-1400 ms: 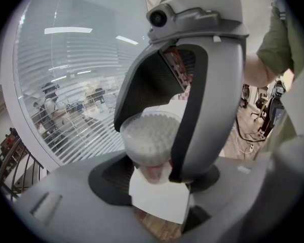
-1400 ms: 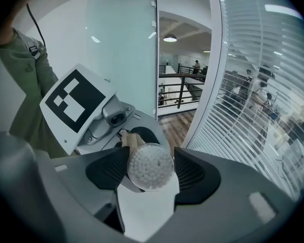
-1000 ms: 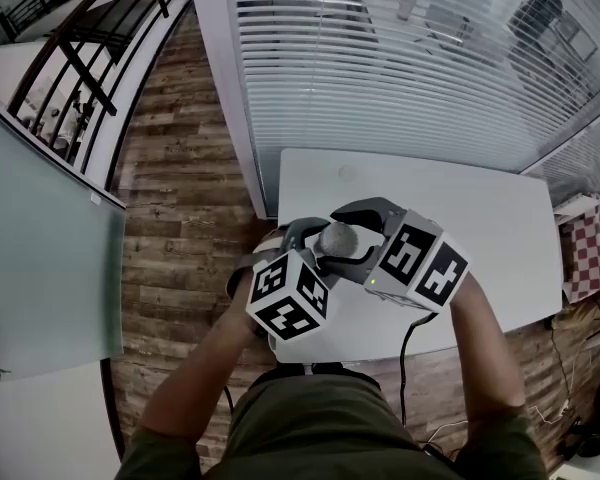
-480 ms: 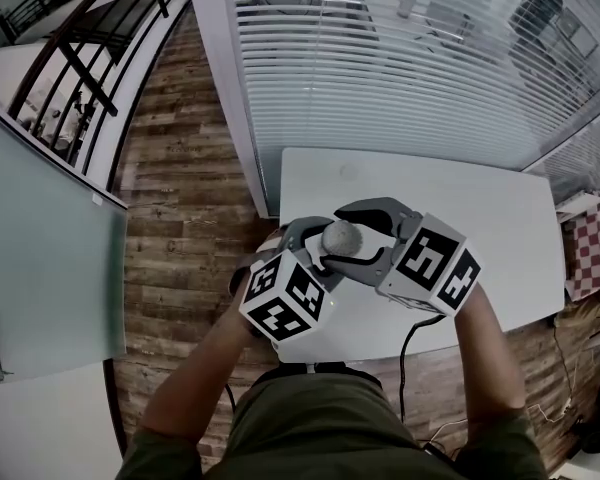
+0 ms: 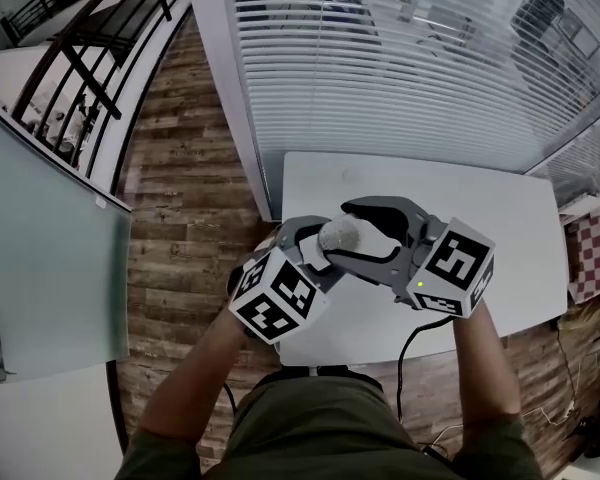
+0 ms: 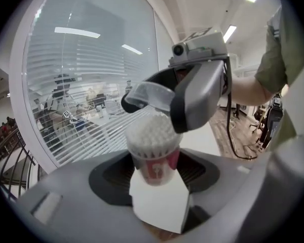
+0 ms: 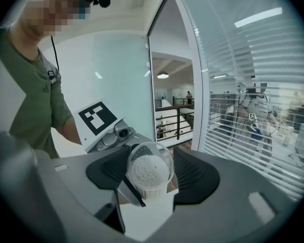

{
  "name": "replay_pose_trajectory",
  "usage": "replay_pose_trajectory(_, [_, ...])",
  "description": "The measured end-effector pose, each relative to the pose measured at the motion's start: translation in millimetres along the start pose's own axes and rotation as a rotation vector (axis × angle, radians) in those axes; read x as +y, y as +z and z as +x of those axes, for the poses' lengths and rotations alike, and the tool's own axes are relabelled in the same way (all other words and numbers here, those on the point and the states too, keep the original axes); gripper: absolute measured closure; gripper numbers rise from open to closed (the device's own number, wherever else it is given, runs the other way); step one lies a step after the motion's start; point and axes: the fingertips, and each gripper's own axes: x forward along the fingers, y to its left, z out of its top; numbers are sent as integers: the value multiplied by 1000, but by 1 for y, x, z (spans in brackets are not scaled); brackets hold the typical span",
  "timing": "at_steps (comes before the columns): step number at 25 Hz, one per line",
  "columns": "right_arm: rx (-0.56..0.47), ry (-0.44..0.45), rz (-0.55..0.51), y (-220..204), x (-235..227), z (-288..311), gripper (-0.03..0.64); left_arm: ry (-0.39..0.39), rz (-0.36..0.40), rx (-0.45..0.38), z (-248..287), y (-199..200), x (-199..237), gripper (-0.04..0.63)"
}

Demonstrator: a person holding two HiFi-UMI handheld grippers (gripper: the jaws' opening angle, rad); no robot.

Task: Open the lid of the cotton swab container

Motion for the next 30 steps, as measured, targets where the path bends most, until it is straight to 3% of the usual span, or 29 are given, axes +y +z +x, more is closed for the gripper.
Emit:
replay_pose_trajectory(5, [-195,-32,32,21,-8,-22,342,1,-26,-33,-6,12,7,331])
replay_pose_trajectory(9, [-288,-51,65,28,-15,-37,342,12,-27,-45,-9,21,12,331])
replay_pose_trajectory(30, [-358,-85,152,10,-30,-67,342,43,-25,-76,-16,45,23,333])
